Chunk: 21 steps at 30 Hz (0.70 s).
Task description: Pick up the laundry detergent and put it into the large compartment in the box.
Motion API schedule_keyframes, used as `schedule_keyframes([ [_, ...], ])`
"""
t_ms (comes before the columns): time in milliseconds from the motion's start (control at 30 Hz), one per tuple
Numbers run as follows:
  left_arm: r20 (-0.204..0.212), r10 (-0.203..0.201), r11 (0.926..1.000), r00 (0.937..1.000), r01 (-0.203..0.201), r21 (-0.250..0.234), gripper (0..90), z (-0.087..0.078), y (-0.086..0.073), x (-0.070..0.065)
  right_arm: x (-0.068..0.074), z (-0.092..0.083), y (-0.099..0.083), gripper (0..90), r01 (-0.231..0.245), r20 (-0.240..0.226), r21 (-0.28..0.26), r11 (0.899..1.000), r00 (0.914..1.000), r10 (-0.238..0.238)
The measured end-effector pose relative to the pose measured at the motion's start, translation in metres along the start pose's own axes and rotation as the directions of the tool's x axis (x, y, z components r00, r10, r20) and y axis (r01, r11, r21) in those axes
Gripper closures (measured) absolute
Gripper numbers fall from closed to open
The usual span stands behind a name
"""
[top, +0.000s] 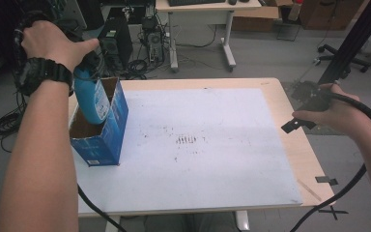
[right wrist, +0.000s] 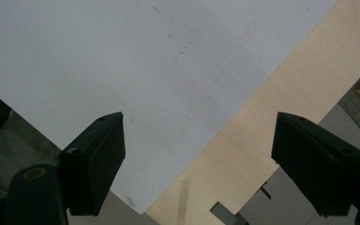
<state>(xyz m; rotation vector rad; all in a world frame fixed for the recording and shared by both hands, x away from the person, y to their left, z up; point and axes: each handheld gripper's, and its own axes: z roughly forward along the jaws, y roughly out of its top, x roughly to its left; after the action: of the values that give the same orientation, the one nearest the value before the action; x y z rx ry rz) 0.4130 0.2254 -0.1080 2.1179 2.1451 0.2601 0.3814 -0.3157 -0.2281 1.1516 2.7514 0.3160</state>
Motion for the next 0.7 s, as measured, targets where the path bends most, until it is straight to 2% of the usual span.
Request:
schedule_keyframes([
  [267, -0.014, -0.018, 0.9998, 0.9997, 0.018, -0.006, 37.6, 0.001, -0.001, 0.011, 0.0, 0.0, 0.001, 17.6, -0.001, 0.002, 0.003, 1.0, 1.0, 0.001],
  [467, -0.03, -0.024, 0.9997, 0.9993, 0.024, -0.005, 37.6, 0.001, -0.001, 0.016, -0.001, 0.0, 0.001, 17.6, -0.004, 0.003, 0.008, 1.0, 1.0, 0.004],
  [700, -0.028, -0.029, 0.9995, 0.9992, 0.029, -0.013, 37.6, 0.003, -0.001, 0.018, 0.0, 0.0, 0.001, 17.6, -0.002, 0.002, 0.008, 1.0, 1.0, 0.002],
])
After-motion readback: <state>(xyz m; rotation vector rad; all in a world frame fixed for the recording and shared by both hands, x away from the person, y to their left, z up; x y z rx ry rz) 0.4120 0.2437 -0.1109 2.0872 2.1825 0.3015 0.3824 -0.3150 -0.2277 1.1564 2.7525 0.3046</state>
